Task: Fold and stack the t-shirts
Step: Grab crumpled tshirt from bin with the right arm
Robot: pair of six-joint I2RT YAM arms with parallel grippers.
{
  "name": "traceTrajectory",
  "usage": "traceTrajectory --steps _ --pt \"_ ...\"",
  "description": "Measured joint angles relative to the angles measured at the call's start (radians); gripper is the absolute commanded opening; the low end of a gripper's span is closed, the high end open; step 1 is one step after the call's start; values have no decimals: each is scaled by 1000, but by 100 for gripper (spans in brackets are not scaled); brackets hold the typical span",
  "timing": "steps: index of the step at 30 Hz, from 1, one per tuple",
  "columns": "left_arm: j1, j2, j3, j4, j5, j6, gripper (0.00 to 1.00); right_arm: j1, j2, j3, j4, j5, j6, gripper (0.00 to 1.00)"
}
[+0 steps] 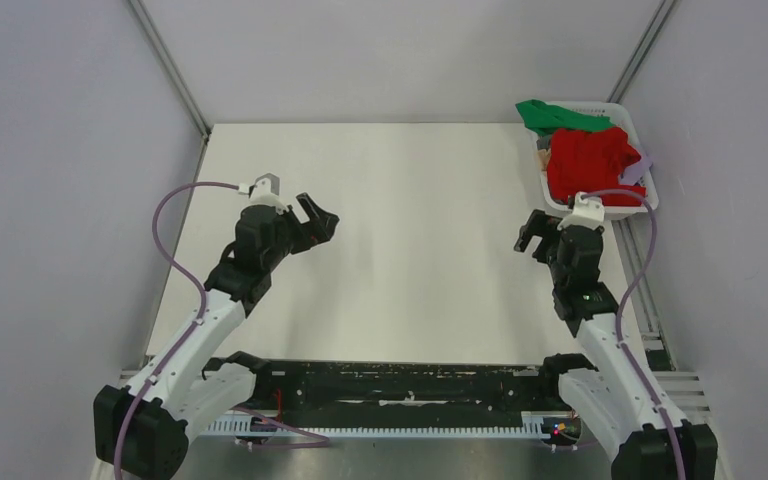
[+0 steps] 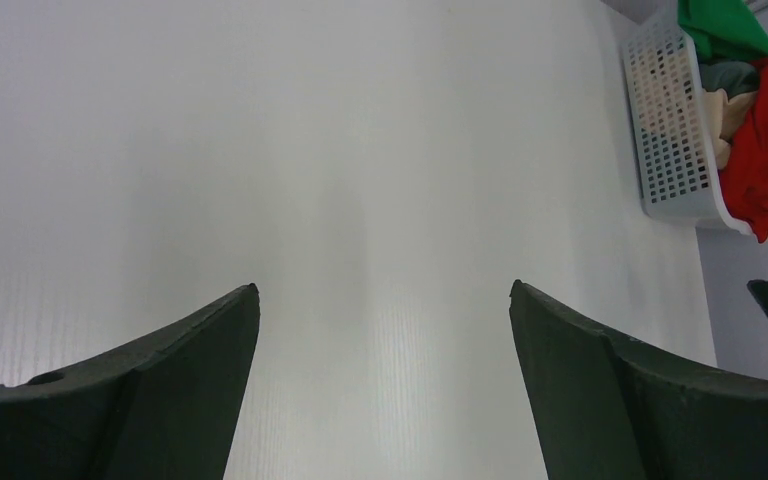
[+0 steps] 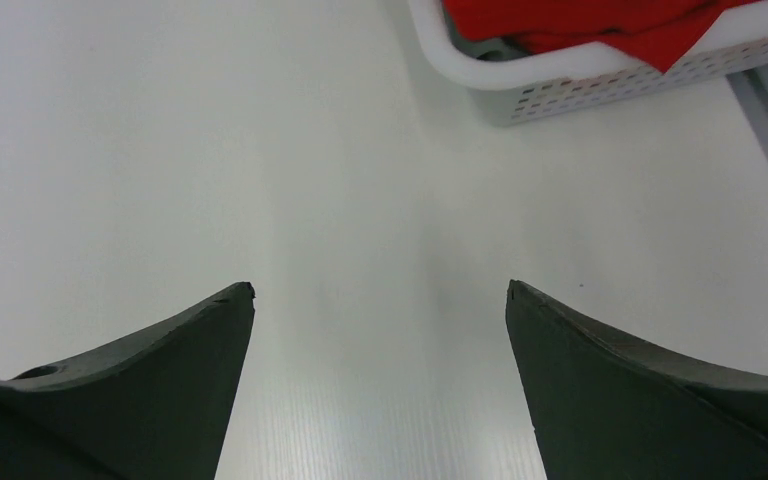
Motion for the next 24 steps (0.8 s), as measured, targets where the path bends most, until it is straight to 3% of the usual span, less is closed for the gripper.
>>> traceTrajectory --steps 5,13,17,20,23,24 --pt "0 -4 23 0 -23 17 100 -17 232 267 -48 82 -29 98" --pt "0 -13 34 -1 -44 26 100 -198 743 854 -134 121 -42 98" --pt "0 -13 34 0 -49 26 100 -266 957 1056 -199 112 -35 96" --pt "0 -7 34 0 -50 26 100 -298 1077 1155 -242 83 -23 79" --pt "0 3 34 0 -50 26 100 -311 1128 1173 -268 27 -25 39" --pt "0 7 34 0 -50 26 100 -313 1136 1173 -274 8 -26 32"
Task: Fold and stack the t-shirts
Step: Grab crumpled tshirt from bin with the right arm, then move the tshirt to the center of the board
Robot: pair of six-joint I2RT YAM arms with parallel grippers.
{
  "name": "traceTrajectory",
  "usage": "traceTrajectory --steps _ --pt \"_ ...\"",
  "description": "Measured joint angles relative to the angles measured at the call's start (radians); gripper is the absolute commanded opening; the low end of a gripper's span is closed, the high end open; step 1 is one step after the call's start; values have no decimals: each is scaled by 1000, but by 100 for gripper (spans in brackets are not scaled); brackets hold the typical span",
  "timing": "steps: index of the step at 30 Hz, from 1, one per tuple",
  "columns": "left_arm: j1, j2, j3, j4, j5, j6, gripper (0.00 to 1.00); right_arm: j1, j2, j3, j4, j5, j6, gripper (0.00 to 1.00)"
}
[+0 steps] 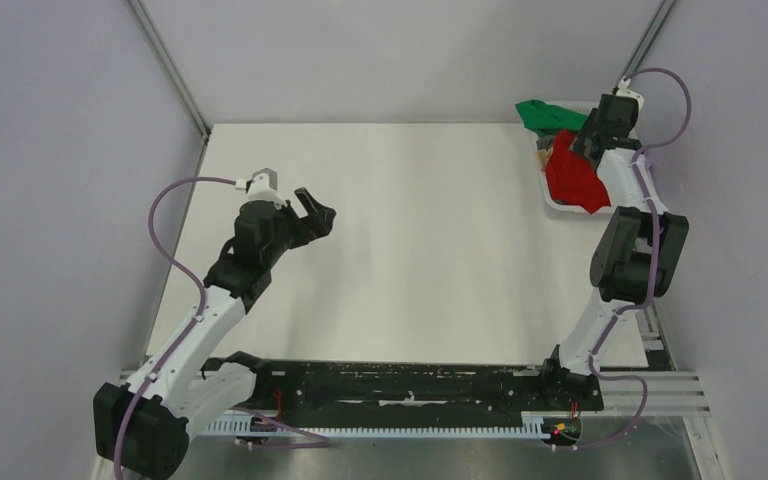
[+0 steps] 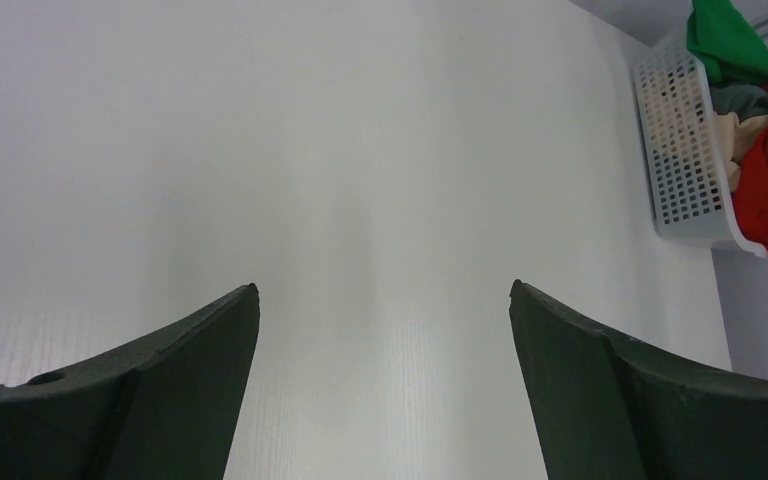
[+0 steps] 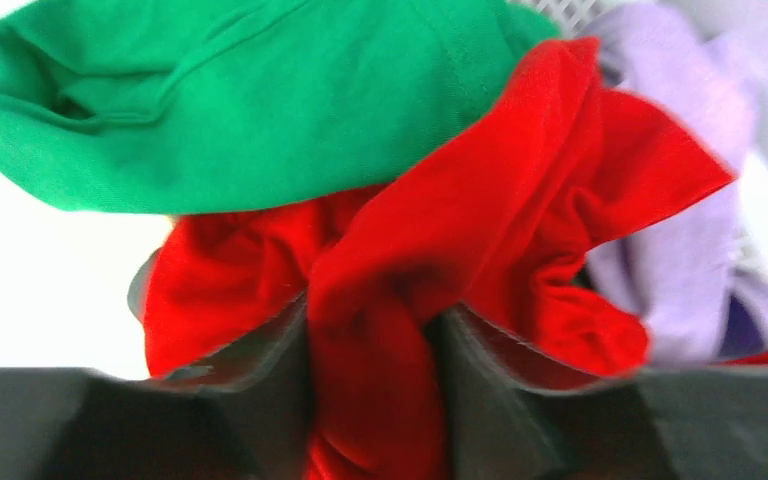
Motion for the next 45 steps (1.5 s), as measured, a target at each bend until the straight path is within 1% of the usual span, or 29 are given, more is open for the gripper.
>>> traceTrajectory --steps 2,7,8,9,10,14,17,21,24,29,31,34,37,40,45 --pt "0 10 0 0 1 0 100 -4 6 0 -3 -31 4 22" --pt "0 19 0 0 1 0 100 -16 0 12 -6 -34 12 14" --pt "0 18 0 0 1 0 100 -19 -7 12 -10 -30 11 10" --pt "0 18 0 0 1 0 100 -22 -16 12 -13 -25 10 2" --pt "0 18 0 0 1 0 100 -25 -29 12 -18 -21 5 0" --pt "0 7 0 0 1 0 100 -43 -113 12 -21 -6 -13 0" --pt "0 -13 0 -1 0 0 100 -55 -188 23 -23 -1 -37 2" --pt "0 -38 0 -1 -4 0 100 -61 -271 62 -27 -42 -77 3" --pt "0 -55 -2 -1 -13 0 100 -61 -327 97 -32 -111 -102 3" --pt "0 -80 -10 -3 -25 0 100 -61 -425 115 -15 -301 -111 6" --pt "0 -93 -15 -11 -26 0 100 -58 -463 119 4 -388 -109 5" --pt "0 -108 -21 -23 -27 0 100 -43 -508 134 43 -520 -97 1" --pt "0 -127 -28 -38 -34 -1 100 -9 -540 134 98 -640 -64 0" --pt "0 -147 -33 -53 -45 -1 100 66 -548 144 159 -756 -24 0" --pt "0 -169 -43 -62 -78 -3 100 298 -513 163 280 -948 27 0"
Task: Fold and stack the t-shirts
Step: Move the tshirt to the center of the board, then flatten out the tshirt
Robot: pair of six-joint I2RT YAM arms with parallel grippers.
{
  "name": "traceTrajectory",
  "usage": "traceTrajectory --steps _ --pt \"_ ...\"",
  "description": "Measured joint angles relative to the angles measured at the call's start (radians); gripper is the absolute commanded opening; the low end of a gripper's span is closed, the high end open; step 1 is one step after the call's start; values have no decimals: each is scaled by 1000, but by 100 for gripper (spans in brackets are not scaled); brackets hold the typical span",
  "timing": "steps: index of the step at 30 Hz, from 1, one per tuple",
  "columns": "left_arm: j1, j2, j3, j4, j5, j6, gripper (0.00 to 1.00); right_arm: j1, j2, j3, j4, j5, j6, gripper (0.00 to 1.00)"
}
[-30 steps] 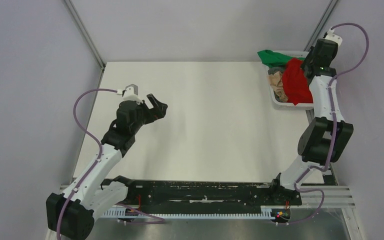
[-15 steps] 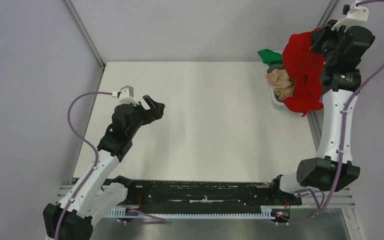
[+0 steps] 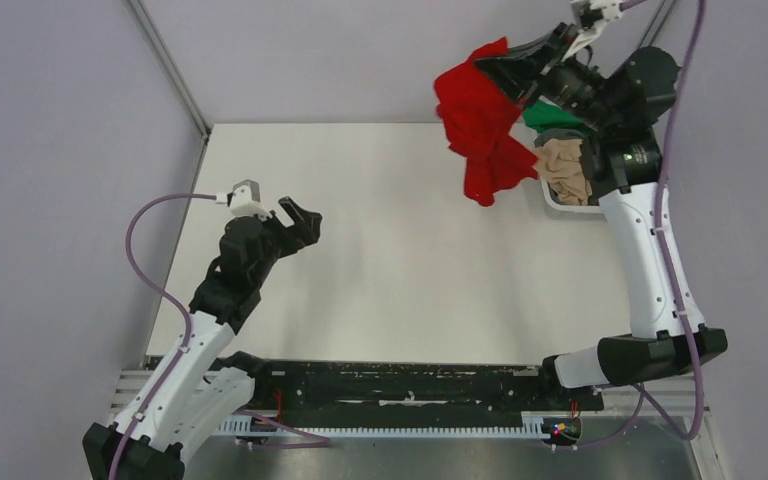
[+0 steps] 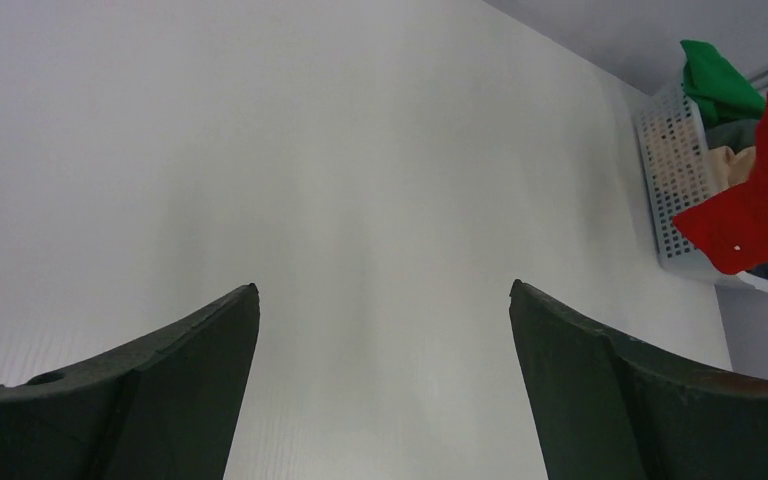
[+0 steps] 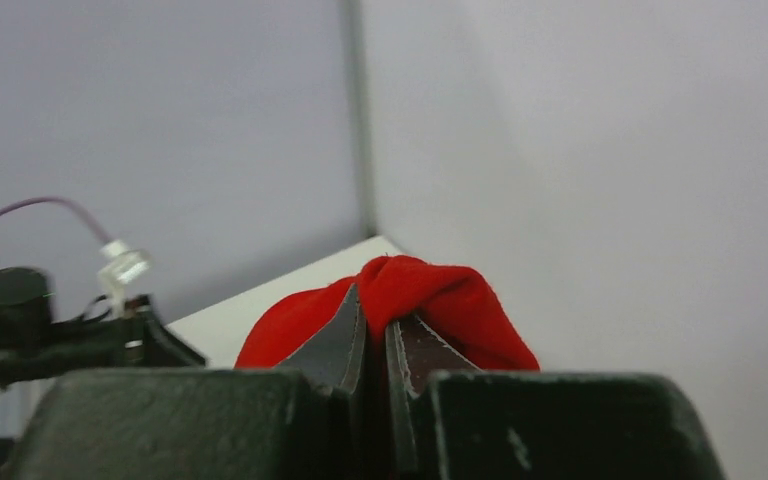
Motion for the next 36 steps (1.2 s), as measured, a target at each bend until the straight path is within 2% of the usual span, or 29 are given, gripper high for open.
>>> traceTrajectory --steps 4,9,12,14,17,18,19,22,25,31,36 --pt "0 -1 -1 -37 -50 -10 100 179 72 16 96 -101 42 1" --pt "0 -26 -1 -116 -125 -34 100 286 151 23 100 -149 35 14" --pt "0 -66 0 -166 -189 -66 100 289 72 -172 95 -68 -40 25" --pt "0 -88 0 -195 -230 -93 100 285 -29 -386 70 69 -103 41" --pt "0 -93 -1 -230 -259 -125 100 278 -141 -695 24 375 -167 63" --pt "0 -90 -1 -239 -262 -130 100 271 -148 -763 0 476 -174 92" --pt "0 -83 -1 -249 -264 -137 100 262 -144 -814 -26 565 -179 98" --pt "0 -49 -2 -288 -264 -153 100 224 -105 -929 -139 821 -179 98" --pt "0 -6 -15 -307 -258 -171 100 210 -117 -976 -192 956 -177 98" --pt "14 41 -102 -298 -239 -184 100 215 -297 -1076 -137 956 -157 98" --pt "99 117 -119 -203 -188 -184 100 216 -392 -1173 -126 939 -137 98"
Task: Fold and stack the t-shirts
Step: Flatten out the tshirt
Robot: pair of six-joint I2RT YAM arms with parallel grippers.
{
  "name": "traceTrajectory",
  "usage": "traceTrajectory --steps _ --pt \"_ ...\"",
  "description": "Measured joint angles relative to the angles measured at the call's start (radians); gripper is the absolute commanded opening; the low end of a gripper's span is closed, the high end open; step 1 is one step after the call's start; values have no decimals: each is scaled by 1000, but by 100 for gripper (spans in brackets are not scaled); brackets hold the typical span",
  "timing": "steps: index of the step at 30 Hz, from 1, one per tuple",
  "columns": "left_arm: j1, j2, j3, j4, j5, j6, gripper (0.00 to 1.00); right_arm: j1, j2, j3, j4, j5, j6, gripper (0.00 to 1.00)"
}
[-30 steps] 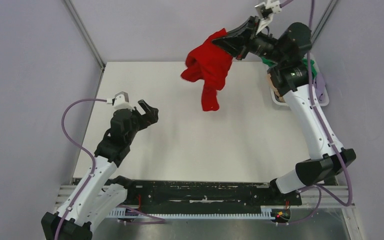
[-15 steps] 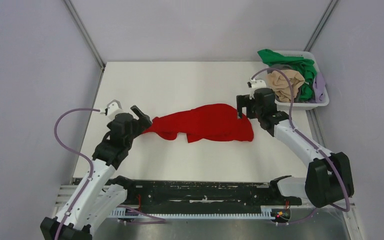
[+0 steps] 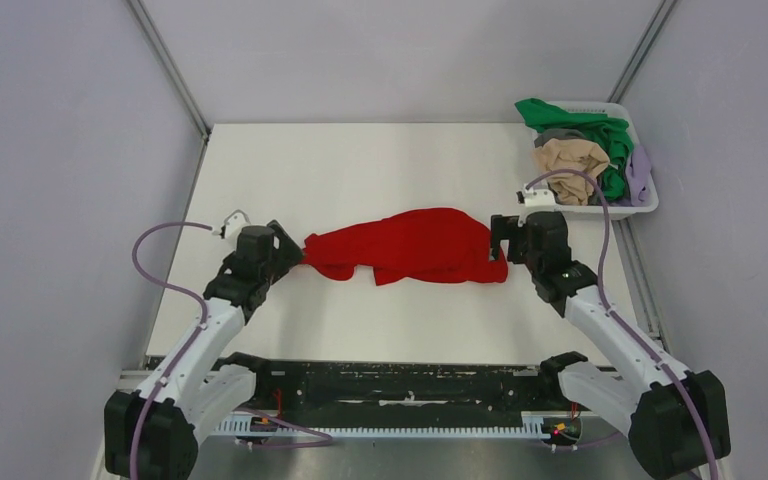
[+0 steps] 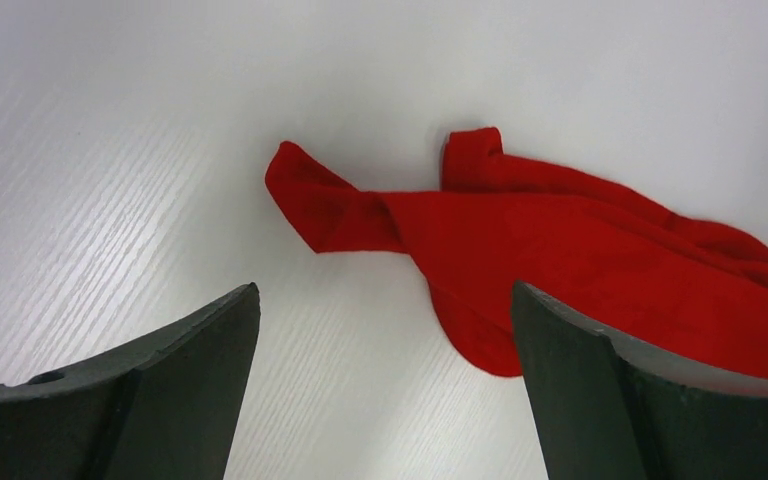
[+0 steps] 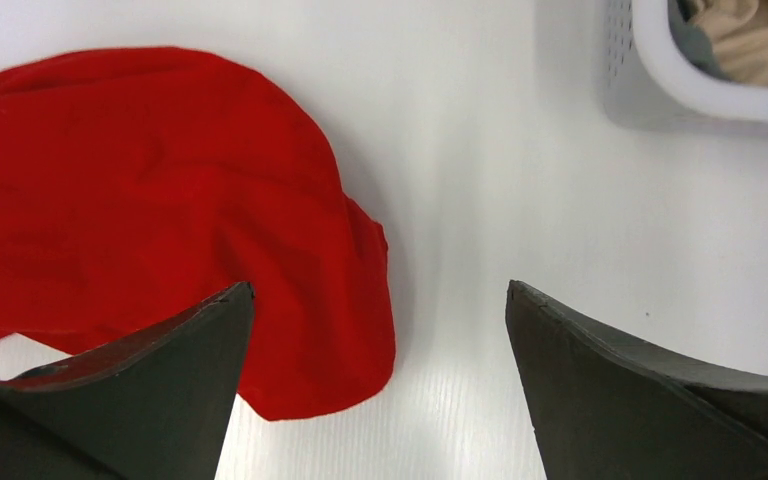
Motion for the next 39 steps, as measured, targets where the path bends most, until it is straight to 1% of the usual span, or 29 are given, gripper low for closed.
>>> traceTrajectory --steps 4,9,11,13,14,16,17,18,20,21,24,27,28,30,32,33,34,37,39 --pt "68 116 0 96 65 0 100 0 -64 -79 7 8 36 98" --pt "81 266 0 180 124 -16 98 0 -111 -185 89 21 113 98" --pt "81 307 -3 209 136 -26 94 0 -106 -220 118 19 145 98" --pt "81 351 -6 242 145 -37 86 0 -94 -237 138 13 162 94" --pt "81 376 -6 259 148 -43 80 0 -87 -240 146 10 169 91" --pt "81 425 -5 296 154 -47 62 0 -74 -246 161 6 182 88" --pt "81 442 2 320 163 -50 49 0 -68 -251 169 5 187 87" --pt "84 464 5 343 171 -52 40 0 -63 -256 175 1 192 86" --pt "85 507 11 386 189 -58 6 0 -51 -268 191 -8 198 85" --pt "85 528 13 409 199 -63 2 0 -43 -275 196 -13 201 84" --pt "85 571 25 456 235 -66 2 0 -19 -297 217 -31 205 79" --pt "85 573 24 465 246 -66 2 0 24 -320 251 -63 209 73" --pt "85 571 22 468 248 -66 2 0 43 -325 264 -77 211 69" --pt "85 557 10 473 249 -66 2 0 86 -332 296 -104 212 57" --pt "85 529 -6 473 248 -66 2 0 130 -333 357 -133 212 21" --pt "85 514 -13 471 248 -65 2 0 147 -332 380 -143 204 8" --pt "85 497 -17 465 247 -65 2 0 168 -331 397 -165 203 0" --pt "85 437 -20 444 244 -57 2 2 200 -317 414 -206 196 0" --pt "85 379 -20 427 240 -51 2 2 188 -303 406 -215 188 0"
